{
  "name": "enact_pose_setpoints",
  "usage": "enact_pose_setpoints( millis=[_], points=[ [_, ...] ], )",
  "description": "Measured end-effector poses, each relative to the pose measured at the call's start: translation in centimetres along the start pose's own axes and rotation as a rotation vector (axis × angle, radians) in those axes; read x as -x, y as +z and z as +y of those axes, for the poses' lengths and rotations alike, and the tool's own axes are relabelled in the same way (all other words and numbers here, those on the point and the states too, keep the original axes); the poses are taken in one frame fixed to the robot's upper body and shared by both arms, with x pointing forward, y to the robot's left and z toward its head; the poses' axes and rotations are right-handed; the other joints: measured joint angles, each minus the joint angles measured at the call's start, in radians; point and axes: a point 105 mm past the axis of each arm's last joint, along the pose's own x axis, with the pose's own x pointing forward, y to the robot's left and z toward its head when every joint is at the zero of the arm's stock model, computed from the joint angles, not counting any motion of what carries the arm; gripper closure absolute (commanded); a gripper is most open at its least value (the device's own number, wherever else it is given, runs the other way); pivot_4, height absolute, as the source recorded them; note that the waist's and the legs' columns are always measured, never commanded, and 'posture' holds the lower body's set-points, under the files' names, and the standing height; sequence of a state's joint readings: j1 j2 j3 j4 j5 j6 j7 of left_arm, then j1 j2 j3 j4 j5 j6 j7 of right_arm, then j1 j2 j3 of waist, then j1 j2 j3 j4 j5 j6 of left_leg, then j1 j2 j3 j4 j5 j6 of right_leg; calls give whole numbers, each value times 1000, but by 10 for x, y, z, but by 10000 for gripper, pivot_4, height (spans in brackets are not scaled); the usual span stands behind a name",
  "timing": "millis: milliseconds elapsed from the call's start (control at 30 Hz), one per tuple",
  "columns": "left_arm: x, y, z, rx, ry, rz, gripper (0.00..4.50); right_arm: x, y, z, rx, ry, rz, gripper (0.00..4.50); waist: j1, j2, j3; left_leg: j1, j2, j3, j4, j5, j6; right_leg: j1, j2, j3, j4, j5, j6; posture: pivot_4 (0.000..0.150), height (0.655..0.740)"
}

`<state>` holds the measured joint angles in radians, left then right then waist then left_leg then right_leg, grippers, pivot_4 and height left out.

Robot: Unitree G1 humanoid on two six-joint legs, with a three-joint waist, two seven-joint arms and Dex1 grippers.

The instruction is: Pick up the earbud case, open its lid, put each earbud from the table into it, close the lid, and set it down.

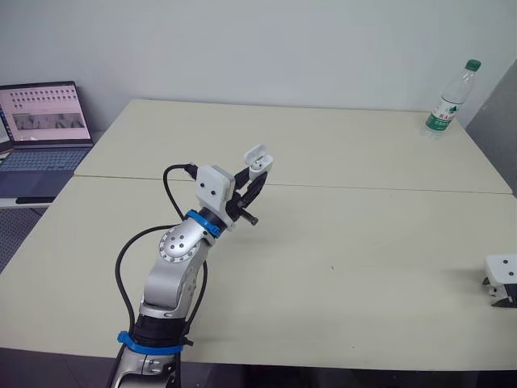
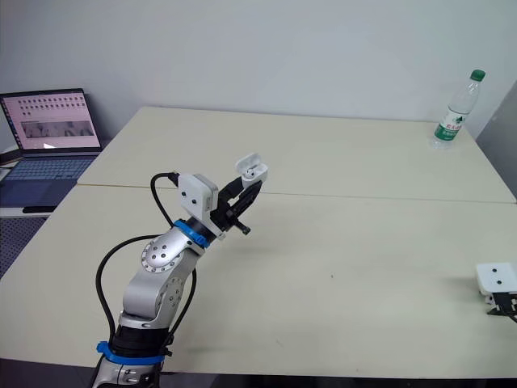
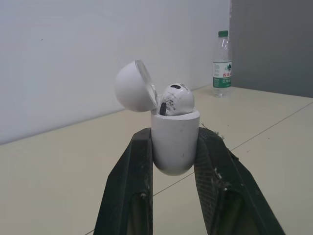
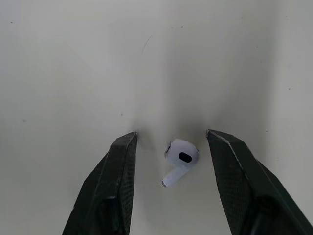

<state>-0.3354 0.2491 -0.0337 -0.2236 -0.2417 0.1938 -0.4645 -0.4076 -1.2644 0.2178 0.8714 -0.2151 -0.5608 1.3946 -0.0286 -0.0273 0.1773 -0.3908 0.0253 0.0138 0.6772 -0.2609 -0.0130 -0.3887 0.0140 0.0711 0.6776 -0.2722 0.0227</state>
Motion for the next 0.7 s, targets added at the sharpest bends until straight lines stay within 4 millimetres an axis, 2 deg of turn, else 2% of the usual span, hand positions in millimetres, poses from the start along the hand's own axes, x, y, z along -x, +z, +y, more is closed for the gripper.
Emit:
enact_pose_setpoints(
  millis=[300,400,533,700],
  points=[
    [0,0,0,1,0,1,37232,2,-5,-2,-7,-11,32,21315,0,0,0,0,0,0,0,0,0,0,0,0,0,0,0,1500,7400],
    [0,0,0,1,0,1,37232,2,-7,-2,-23,-14,35,27179,0,0,0,0,0,0,0,0,0,0,0,0,0,0,0,1500,7400],
    [0,0,0,1,0,1,37232,2,-6,-4,-30,-20,28,40715,-1,0,0,1,0,0,0,0,0,0,0,0,0,0,0,1500,7400],
    [0,0,0,1,-1,1,37232,1,-4,-6,-42,-26,18,40697,-2,0,0,1,1,0,0,0,0,0,0,0,0,0,0,1500,7400]
  ],
)
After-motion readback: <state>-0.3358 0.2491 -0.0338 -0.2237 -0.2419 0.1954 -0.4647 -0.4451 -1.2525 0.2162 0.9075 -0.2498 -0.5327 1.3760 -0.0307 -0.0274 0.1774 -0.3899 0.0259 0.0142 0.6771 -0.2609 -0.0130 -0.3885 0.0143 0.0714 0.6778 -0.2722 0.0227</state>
